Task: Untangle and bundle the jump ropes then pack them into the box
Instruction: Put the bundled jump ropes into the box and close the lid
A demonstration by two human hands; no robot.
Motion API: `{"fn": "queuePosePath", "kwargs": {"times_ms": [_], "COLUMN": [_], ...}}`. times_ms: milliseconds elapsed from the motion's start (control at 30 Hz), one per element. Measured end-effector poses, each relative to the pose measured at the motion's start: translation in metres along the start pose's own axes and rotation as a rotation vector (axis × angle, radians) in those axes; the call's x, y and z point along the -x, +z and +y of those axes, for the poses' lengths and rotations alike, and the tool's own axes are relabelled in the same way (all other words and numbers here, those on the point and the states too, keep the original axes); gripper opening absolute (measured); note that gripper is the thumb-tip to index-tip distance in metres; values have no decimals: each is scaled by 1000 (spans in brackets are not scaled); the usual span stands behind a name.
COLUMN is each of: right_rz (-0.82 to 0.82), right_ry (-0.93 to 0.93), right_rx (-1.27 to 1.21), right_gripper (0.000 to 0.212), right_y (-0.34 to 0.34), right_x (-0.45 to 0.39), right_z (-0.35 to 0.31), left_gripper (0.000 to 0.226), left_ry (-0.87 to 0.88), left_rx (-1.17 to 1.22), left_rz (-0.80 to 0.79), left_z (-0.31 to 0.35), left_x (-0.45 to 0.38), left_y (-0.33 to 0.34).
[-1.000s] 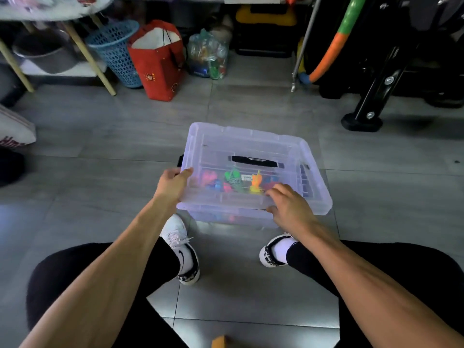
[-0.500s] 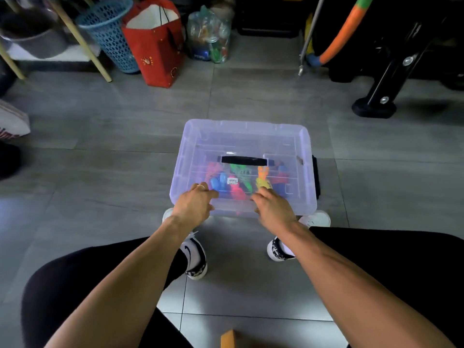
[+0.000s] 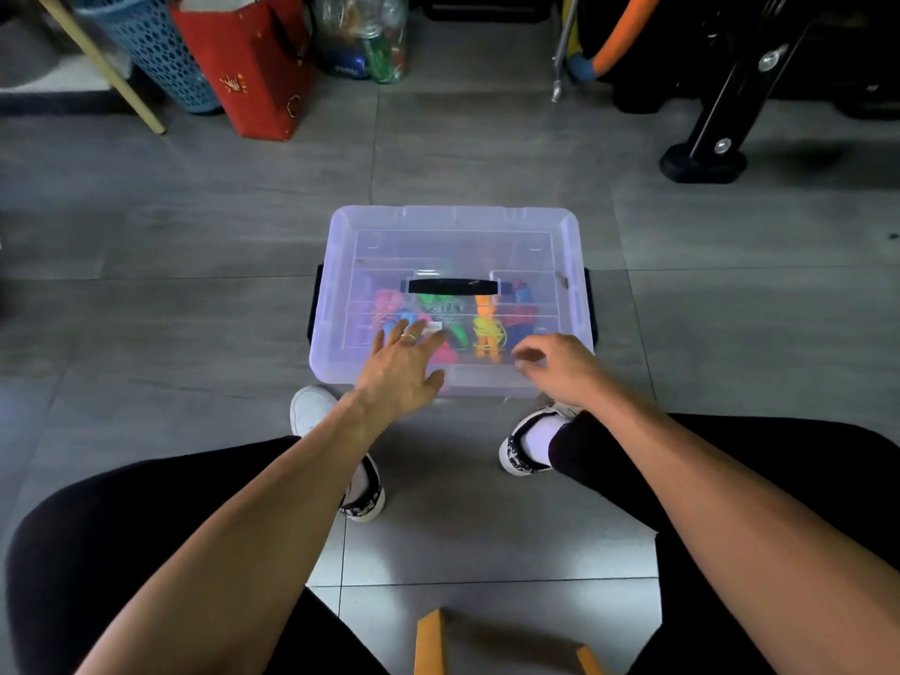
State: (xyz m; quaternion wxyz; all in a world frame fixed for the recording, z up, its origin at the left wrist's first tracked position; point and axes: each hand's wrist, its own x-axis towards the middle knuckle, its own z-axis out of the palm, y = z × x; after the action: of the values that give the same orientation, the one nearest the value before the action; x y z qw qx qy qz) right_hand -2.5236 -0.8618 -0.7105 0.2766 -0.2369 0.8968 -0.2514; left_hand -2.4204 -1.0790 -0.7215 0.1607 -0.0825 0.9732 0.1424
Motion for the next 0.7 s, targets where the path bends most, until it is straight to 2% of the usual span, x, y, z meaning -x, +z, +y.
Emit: {"fn": "queuePosePath", "kwargs": {"times_ms": [133,267,300,433,500,633,700], "right_rz": [252,389,404,260,205,182,153], "right_ry": [225,489,534,651,679,735,717], "right_rx": [-249,-366,-393,-653,-823,-909,-879], "right_gripper": [9,13,19,74,92,96,84], "right_y": [-21,-39,-43,-50,-48,-45,-42], "right_x": [-1,-7,-13,-43,-59,-68,-67], "right_z": [28,50,56,66,69,84,92], "left_gripper": [70,91,94,95,96,97,97], "left_ry": [7,-120,-143,-158,-152,-171,-175], "left_rx": [-11,9,11,-15,-37,-71,-67], "left_rz": [-52,-160,-193,-279,-295,-286,-276], "left_z": [34,54,58,60,58,60,59], "left_x": [-40,-74,-80,-94,-98,-99,-99], "left_y": [-1,-9,-11,-15,-15,-12,-9]}}
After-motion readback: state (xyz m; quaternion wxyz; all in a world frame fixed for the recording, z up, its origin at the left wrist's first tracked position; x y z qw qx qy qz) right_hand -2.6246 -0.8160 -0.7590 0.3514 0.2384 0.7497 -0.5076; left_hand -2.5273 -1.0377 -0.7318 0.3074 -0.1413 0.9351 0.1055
